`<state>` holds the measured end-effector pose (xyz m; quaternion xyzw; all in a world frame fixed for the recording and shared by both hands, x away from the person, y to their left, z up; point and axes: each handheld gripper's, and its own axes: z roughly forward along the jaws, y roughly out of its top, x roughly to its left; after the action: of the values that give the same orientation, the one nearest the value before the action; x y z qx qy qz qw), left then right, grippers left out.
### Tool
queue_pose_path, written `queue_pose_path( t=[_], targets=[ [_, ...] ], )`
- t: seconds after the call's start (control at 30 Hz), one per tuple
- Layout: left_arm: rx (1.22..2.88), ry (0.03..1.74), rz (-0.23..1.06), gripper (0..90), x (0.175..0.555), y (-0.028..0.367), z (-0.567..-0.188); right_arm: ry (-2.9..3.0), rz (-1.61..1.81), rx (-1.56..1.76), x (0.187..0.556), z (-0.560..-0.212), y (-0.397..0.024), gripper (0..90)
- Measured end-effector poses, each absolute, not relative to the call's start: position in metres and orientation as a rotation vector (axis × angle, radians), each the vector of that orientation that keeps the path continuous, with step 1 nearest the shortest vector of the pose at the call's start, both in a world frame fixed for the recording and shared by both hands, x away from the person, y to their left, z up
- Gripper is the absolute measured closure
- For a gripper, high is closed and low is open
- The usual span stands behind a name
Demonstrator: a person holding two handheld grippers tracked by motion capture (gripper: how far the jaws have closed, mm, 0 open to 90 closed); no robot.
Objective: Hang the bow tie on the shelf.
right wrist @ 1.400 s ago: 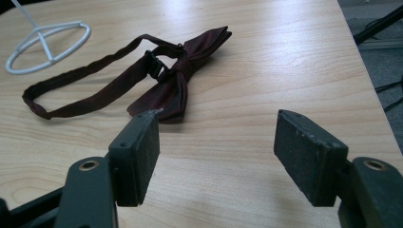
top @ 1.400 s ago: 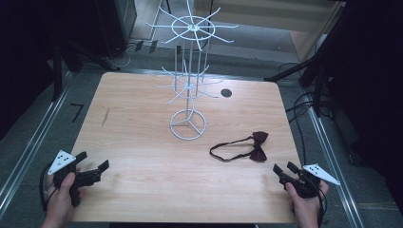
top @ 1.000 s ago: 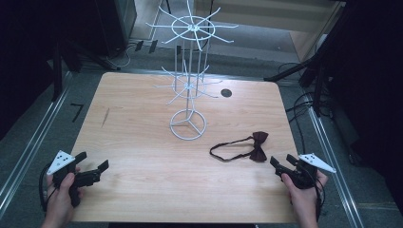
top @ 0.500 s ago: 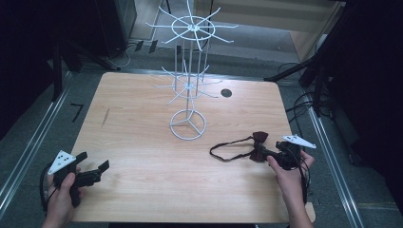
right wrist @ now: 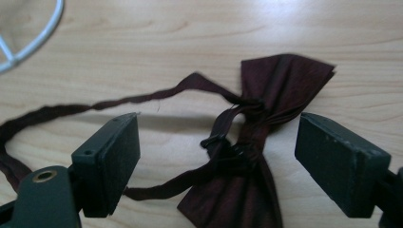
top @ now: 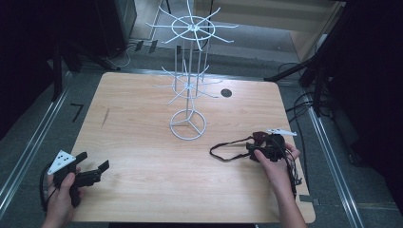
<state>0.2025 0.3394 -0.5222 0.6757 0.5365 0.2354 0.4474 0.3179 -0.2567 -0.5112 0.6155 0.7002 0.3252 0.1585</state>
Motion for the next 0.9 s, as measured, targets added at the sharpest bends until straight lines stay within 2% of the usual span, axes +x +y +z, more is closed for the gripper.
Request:
queue_pose_path(
  t=[0.13, 0.33, 0.37, 0.47, 0.67, 0.83, 0.9],
  targets=[
    [1.67, 1.325, 0.579, 4.4, 0.202, 0.34, -0.522, 2.051, 0.893, 1.739, 0.317, -0.518, -0.251, 16.4],
    [1.669, 1.325, 0.575, 4.4, 0.203, 0.34, -0.522, 2.033, 0.763, 1.712, 0.314, -0.529, -0.243, 36.7],
    [1.669, 1.325, 0.575, 4.4, 0.203, 0.34, -0.522, 2.033, 0.763, 1.712, 0.314, -0.529, -0.243, 36.7],
    [1.669, 1.326, 0.572, 4.4, 0.203, 0.34, -0.522, 2.011, 0.763, 1.712, 0.31, -0.532, -0.246, 49.5],
    [1.669, 1.327, 0.572, 4.4, 0.203, 0.34, -0.522, 2.002, 0.788, 1.681, 0.302, -0.534, -0.253, 58.3],
    [1.669, 1.326, 0.572, 4.4, 0.203, 0.34, -0.522, 1.997, 0.798, 1.651, 0.298, -0.532, -0.255, 74.0],
    [1.67, 1.325, 0.572, 4.4, 0.203, 0.34, -0.522, 1.995, 0.799, 1.647, 0.297, -0.532, -0.255, 74.5]
  ],
)
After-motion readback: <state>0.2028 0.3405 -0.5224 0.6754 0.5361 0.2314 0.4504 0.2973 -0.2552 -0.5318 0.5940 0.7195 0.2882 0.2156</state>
